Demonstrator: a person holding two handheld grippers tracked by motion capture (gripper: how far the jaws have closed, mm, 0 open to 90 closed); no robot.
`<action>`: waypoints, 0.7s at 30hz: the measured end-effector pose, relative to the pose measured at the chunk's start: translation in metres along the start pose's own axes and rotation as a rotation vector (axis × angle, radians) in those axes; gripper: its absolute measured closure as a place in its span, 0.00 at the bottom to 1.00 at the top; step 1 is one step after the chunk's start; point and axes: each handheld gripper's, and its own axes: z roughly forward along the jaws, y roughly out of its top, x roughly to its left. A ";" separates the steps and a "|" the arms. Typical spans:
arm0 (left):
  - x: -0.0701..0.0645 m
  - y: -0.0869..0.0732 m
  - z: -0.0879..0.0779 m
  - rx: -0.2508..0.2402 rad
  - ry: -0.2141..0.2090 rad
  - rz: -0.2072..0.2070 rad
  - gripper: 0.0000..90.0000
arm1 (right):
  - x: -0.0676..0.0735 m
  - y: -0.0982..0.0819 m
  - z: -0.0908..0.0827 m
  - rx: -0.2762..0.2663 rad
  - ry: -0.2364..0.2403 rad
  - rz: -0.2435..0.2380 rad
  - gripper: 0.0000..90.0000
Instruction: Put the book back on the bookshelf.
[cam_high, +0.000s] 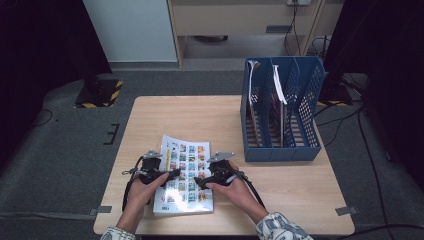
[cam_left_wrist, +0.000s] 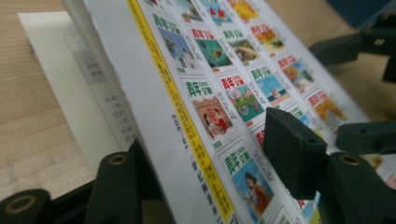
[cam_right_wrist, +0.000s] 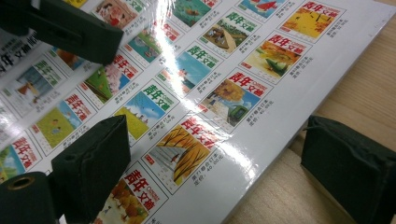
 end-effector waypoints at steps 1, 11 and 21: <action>-0.001 0.000 0.000 0.001 0.007 0.008 0.50 | 0.000 0.000 0.000 0.004 0.002 0.000 0.09; -0.005 0.002 -0.002 -0.044 0.033 0.006 0.72 | -0.001 0.000 0.000 0.002 0.004 -0.003 0.09; -0.013 0.002 -0.008 -0.103 0.049 0.053 0.85 | -0.001 0.000 -0.001 0.006 0.007 -0.006 0.09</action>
